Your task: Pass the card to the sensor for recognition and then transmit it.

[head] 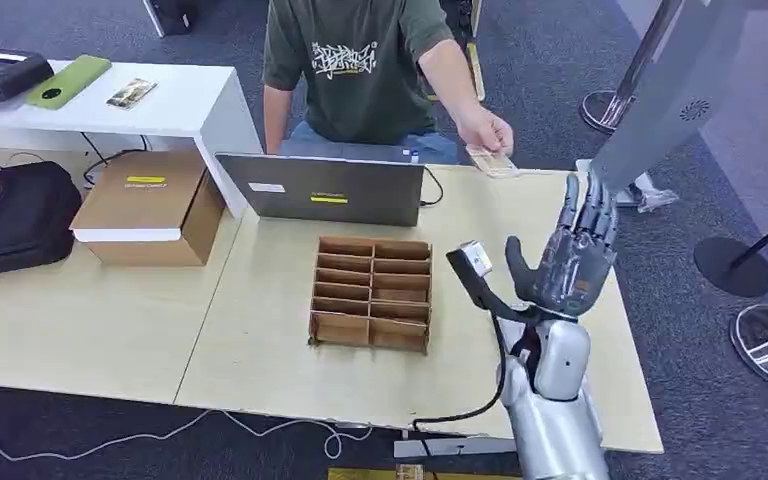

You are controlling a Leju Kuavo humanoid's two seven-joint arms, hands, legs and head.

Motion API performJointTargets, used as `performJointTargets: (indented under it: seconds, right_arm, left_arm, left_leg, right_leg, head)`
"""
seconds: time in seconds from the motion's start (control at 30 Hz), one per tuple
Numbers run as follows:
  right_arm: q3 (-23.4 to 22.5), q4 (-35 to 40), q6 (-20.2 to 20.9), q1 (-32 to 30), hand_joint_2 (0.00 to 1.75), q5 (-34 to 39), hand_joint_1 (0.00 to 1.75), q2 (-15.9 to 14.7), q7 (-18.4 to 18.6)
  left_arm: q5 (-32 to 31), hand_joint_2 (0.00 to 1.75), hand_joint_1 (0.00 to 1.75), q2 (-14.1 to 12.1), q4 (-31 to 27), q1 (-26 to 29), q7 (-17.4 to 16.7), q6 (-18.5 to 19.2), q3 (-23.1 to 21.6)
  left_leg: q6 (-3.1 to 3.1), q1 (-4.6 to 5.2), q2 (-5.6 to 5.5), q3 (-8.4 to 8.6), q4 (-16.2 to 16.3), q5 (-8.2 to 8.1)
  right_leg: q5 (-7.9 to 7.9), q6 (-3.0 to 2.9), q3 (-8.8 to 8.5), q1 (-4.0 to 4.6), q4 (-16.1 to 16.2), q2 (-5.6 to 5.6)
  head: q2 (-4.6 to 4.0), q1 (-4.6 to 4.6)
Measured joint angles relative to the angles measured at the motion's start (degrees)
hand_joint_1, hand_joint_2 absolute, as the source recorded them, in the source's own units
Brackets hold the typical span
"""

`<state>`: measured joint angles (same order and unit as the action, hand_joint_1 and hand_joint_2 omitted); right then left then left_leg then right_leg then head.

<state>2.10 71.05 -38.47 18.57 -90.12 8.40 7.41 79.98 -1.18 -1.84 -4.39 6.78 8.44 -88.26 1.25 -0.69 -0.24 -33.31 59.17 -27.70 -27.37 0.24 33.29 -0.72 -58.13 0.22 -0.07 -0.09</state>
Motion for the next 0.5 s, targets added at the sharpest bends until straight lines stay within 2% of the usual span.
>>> performJointTargets:
  seconds: [0.27,0.5]
  right_arm:
    - [2.99,-14.47,-0.15,12.28,1.75,-0.02,0.0,-2.01,1.62]
    - [5.07,-20.34,-0.31,16.21,1.75,0.0,0.0,-2.34,1.14]
  left_arm:
    - [-0.57,0.0,0.0,-0.98,-0.04,-0.65,-1.23,-0.04,0.0]
    - [0.28,0.0,0.0,-1.25,-0.07,-0.77,-1.38,0.3,0.0]
  left_leg:
    - [0.0,0.0,-0.03,-0.03,0.0,0.0]
    - [0.0,0.01,-0.04,-0.06,0.0,-0.01]
  right_leg:
    - [0.0,0.0,0.02,0.0,-0.01,-0.01]
    - [-0.01,0.01,0.04,0.0,-0.01,-0.01]
  head:
    - [0.0,0.04]
    - [0.0,0.04]
